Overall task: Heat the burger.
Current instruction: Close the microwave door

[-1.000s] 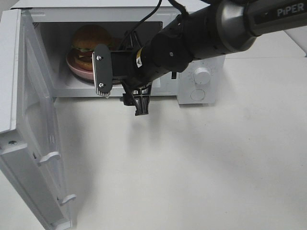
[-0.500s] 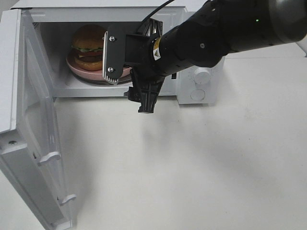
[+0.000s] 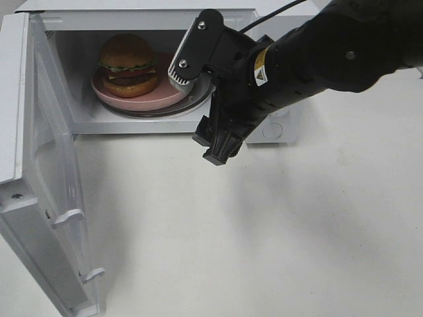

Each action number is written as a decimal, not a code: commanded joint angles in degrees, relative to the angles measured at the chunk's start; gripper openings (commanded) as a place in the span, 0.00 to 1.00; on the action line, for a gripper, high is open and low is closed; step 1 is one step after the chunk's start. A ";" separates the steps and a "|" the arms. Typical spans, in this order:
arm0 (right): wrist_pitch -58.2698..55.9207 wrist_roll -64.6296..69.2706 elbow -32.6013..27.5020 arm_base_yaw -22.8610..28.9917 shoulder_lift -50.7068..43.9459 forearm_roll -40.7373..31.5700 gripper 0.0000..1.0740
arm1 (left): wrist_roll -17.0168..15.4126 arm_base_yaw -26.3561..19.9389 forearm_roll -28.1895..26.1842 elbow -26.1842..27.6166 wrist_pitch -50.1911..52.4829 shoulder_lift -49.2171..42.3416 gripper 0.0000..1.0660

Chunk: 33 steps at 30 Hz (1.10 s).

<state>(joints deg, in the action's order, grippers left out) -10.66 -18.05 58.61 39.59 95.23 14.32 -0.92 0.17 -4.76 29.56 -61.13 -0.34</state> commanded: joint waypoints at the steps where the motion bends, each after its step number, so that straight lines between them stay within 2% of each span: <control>1: -1.89 5.39 -1.72 -0.23 -2.46 0.00 0.72 | -0.06 -0.06 0.11 0.00 -0.06 -0.97 0.94; 14: -10.43 25.90 -11.80 -0.17 -14.32 -0.29 0.71 | -0.06 -0.06 0.11 0.00 -0.06 -0.97 0.94; 22: -22.12 31.97 -12.83 -0.17 -20.80 -0.40 0.71 | -0.06 -0.06 0.11 0.00 -0.06 -0.97 0.94; 33: -37.41 32.54 -12.83 -0.17 -28.13 -2.69 0.71 | -0.06 -0.06 0.11 0.00 -0.06 -0.97 0.94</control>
<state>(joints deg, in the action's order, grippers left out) -45.09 14.04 46.07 39.59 68.12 12.09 -0.92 0.17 -4.76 29.56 -61.13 -0.34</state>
